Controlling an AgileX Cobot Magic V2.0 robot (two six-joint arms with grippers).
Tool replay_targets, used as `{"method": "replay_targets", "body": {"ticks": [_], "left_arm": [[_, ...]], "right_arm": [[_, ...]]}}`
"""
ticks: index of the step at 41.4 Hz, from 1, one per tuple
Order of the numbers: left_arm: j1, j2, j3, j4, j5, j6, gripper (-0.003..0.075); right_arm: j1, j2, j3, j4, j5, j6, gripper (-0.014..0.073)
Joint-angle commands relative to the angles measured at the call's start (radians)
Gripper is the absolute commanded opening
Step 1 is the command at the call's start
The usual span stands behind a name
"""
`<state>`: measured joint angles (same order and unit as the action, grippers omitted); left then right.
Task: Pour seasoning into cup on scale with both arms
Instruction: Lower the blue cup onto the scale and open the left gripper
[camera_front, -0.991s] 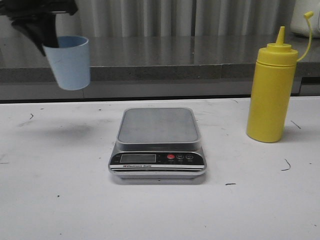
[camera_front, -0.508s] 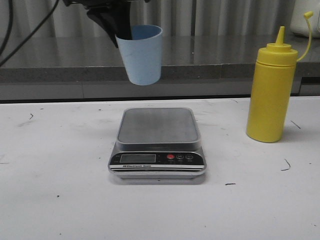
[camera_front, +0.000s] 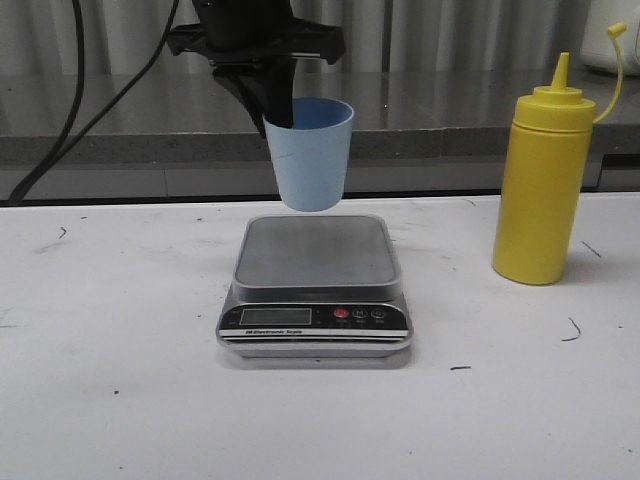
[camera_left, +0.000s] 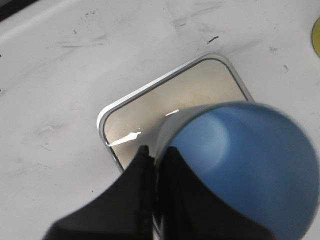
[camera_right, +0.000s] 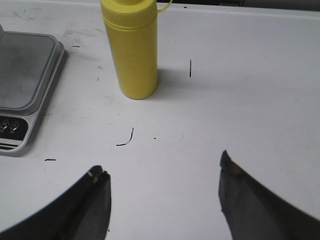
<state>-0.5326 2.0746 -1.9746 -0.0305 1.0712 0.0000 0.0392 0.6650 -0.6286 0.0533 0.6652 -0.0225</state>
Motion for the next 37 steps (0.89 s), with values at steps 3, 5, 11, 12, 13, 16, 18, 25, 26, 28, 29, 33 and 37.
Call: {"method": "replay_targets", "body": {"ticks": [3, 5, 11, 12, 13, 16, 18, 25, 26, 28, 29, 33, 37], "left_arm": [[-0.007, -0.063, -0.035, -0.002, -0.026, -0.077, -0.0020], [-0.007, -0.061, -0.035, -0.002, -0.021, -0.095, -0.0020], [-0.007, -0.038, -0.035, -0.002, -0.006, -0.154, -0.0020], [-0.007, -0.032, -0.035, -0.002, -0.008, -0.154, -0.0020], [-0.007, -0.026, -0.035, -0.002, -0.008, -0.154, -0.0020], [-0.007, -0.009, -0.035, -0.002, -0.006, -0.154, -0.0020], [-0.007, -0.003, -0.035, -0.002, -0.008, -0.154, -0.0020], [-0.007, 0.024, -0.035, -0.002, -0.031, -0.155, -0.0020], [-0.007, 0.028, -0.035, -0.002, -0.036, -0.155, -0.0020], [-0.007, 0.035, -0.035, -0.002, -0.041, -0.155, -0.0020], [-0.007, 0.037, -0.035, -0.002, -0.041, -0.155, -0.0020], [-0.007, 0.038, -0.035, -0.006, -0.034, -0.155, -0.0020], [-0.007, 0.038, -0.035, -0.006, -0.034, -0.155, -0.0019]], "right_arm": [[-0.006, 0.004, -0.034, -0.008, -0.070, -0.009, 0.0488], [-0.006, 0.004, -0.034, -0.008, -0.070, -0.009, 0.0488], [-0.006, 0.004, -0.034, -0.008, -0.070, -0.009, 0.0488], [-0.006, 0.004, -0.034, -0.008, -0.070, -0.009, 0.0488], [-0.006, 0.004, -0.034, -0.008, -0.070, -0.009, 0.0488], [-0.006, 0.004, -0.034, -0.008, -0.070, -0.009, 0.0488], [-0.006, 0.004, -0.034, -0.008, -0.070, -0.009, 0.0488], [-0.006, 0.004, -0.034, -0.008, -0.070, -0.009, 0.0488], [-0.006, 0.004, -0.034, -0.008, -0.070, -0.009, 0.0488], [-0.006, 0.004, -0.034, -0.008, -0.070, -0.009, 0.0488], [-0.006, 0.004, -0.034, -0.008, -0.070, -0.009, 0.0488], [-0.006, 0.004, -0.034, -0.008, -0.070, -0.009, 0.0488], [-0.006, 0.004, -0.034, -0.008, -0.070, -0.009, 0.0488]]}}
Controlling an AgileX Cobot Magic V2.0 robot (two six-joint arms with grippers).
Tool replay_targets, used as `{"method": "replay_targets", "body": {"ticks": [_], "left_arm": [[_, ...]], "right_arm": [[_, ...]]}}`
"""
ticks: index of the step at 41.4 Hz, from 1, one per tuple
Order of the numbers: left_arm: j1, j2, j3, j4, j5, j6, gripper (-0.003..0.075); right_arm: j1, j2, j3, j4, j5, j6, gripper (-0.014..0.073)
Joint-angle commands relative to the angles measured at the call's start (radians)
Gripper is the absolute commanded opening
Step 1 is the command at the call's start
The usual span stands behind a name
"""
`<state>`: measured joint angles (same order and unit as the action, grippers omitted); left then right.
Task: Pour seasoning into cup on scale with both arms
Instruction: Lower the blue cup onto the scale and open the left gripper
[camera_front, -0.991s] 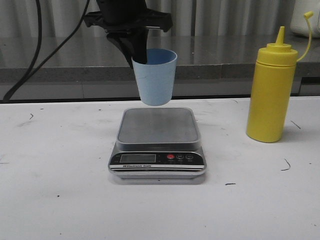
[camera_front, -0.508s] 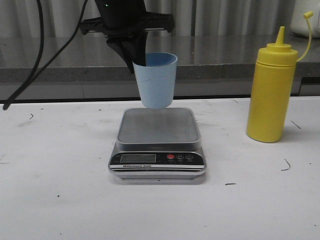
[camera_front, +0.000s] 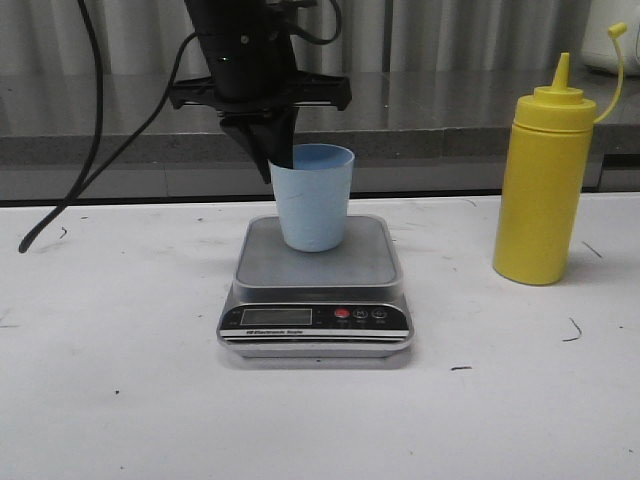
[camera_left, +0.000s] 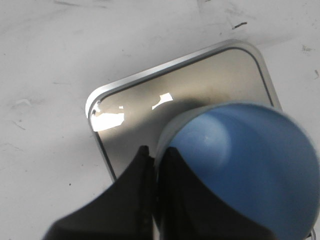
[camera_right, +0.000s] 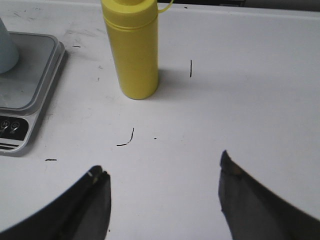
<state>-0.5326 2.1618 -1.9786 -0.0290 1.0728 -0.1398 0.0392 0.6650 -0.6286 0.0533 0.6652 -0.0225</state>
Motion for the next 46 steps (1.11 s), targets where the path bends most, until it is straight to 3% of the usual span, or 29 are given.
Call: {"method": "replay_targets", "body": {"ticks": [1, 6, 14, 17, 36, 46], "left_arm": [[-0.007, -0.049, -0.033, -0.008, -0.034, -0.015, -0.0018], [-0.007, -0.049, -0.033, -0.015, -0.034, -0.015, 0.0049], [-0.007, -0.058, -0.033, -0.019, -0.031, -0.013, 0.0316], [-0.007, -0.072, -0.033, -0.022, -0.029, -0.013, 0.0375], [-0.007, -0.336, -0.025, 0.011, 0.085, 0.078, 0.0388], [-0.007, -0.623, 0.207, 0.048, -0.008, 0.078, 0.0388]], "right_arm": [[-0.006, 0.004, -0.034, -0.008, -0.070, -0.009, 0.0488], [-0.006, 0.004, -0.034, -0.008, -0.070, -0.009, 0.0488], [-0.006, 0.004, -0.034, -0.008, -0.070, -0.009, 0.0488], [-0.006, 0.004, -0.034, -0.008, -0.070, -0.009, 0.0488], [-0.006, 0.004, -0.034, -0.008, -0.070, -0.009, 0.0488], [-0.006, 0.004, -0.034, -0.008, -0.070, -0.009, 0.0488]]}}
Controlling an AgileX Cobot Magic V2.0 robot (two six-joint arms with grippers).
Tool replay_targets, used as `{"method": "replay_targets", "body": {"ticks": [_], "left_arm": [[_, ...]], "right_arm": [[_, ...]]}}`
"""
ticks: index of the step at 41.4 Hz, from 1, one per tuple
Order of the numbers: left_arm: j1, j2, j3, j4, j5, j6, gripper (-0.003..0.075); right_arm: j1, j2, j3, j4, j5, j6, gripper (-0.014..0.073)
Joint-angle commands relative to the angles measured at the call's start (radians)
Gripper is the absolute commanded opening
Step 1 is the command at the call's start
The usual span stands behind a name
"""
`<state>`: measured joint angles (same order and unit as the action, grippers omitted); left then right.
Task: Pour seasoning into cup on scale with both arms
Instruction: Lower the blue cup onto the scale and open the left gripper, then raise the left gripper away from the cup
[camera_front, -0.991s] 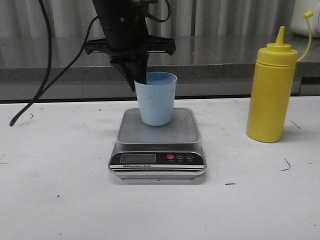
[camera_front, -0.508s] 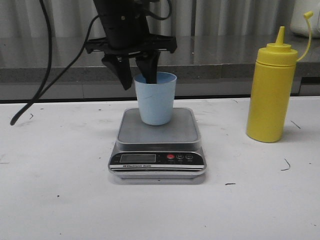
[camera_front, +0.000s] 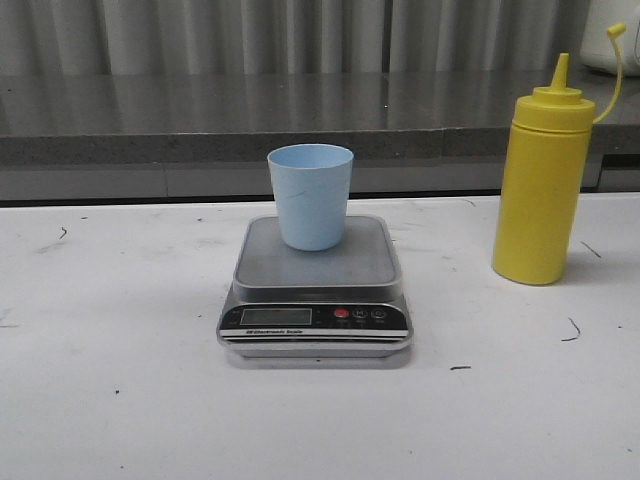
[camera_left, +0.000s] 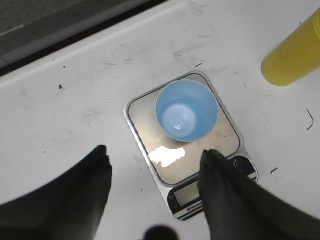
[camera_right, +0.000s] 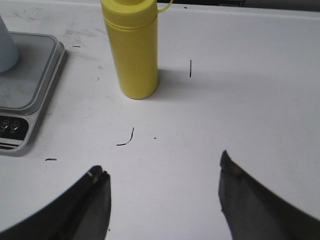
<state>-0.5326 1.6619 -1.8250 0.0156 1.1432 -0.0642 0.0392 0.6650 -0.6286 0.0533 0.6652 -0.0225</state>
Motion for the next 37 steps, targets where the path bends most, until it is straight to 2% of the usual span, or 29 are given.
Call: {"method": "replay_targets", "body": {"ticks": [1, 9, 18, 29, 37], "left_arm": [[-0.007, -0.162, 0.096, 0.003, -0.101, 0.002, 0.0388], [-0.007, -0.419, 0.393, 0.008, -0.229, 0.002, 0.0388], [-0.007, -0.657, 0.685, 0.008, -0.292, 0.002, 0.0388], [-0.007, -0.876, 0.936, 0.008, -0.319, 0.002, 0.0388], [-0.007, -0.952, 1.020, 0.008, -0.349, 0.002, 0.0388]], "right_arm": [[-0.006, 0.004, -0.034, -0.008, -0.070, -0.009, 0.0488], [-0.006, 0.004, -0.034, -0.008, -0.070, -0.009, 0.0488], [-0.006, 0.004, -0.034, -0.008, -0.070, -0.009, 0.0488], [-0.006, 0.004, -0.034, -0.008, -0.070, -0.009, 0.0488], [-0.006, 0.004, -0.034, -0.008, -0.070, -0.009, 0.0488]]}}
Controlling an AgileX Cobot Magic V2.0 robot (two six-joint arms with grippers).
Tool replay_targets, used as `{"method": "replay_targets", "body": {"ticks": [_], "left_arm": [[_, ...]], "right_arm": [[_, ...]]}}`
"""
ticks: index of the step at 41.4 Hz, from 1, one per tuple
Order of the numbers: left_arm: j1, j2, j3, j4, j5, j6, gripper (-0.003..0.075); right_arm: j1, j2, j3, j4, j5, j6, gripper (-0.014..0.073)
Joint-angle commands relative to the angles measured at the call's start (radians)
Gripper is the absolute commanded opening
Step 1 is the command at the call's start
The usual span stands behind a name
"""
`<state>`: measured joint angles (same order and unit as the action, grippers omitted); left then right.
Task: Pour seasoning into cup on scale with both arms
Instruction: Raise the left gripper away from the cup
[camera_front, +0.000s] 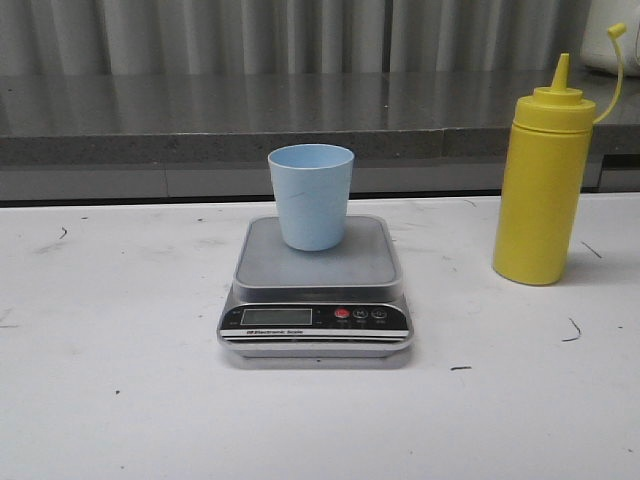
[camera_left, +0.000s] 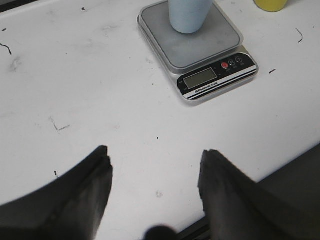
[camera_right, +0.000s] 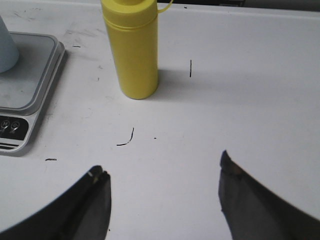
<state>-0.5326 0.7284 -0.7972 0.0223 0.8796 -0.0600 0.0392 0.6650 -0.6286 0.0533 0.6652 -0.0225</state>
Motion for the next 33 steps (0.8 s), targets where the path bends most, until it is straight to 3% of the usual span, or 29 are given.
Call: {"method": "replay_targets", "body": {"ticks": [1, 20, 33], "left_arm": [[-0.007, -0.022, -0.006, 0.001, -0.085, -0.002, 0.0388], [-0.007, -0.021, -0.006, 0.001, -0.095, -0.002, 0.0388], [-0.007, -0.021, -0.006, 0.001, -0.095, -0.002, 0.0388]], "right_arm": [[-0.006, 0.004, -0.034, -0.008, -0.070, -0.009, 0.0488], [-0.006, 0.004, -0.034, -0.008, -0.095, -0.009, 0.0488], [-0.006, 0.036, -0.034, -0.008, -0.204, -0.009, 0.0519]]}}
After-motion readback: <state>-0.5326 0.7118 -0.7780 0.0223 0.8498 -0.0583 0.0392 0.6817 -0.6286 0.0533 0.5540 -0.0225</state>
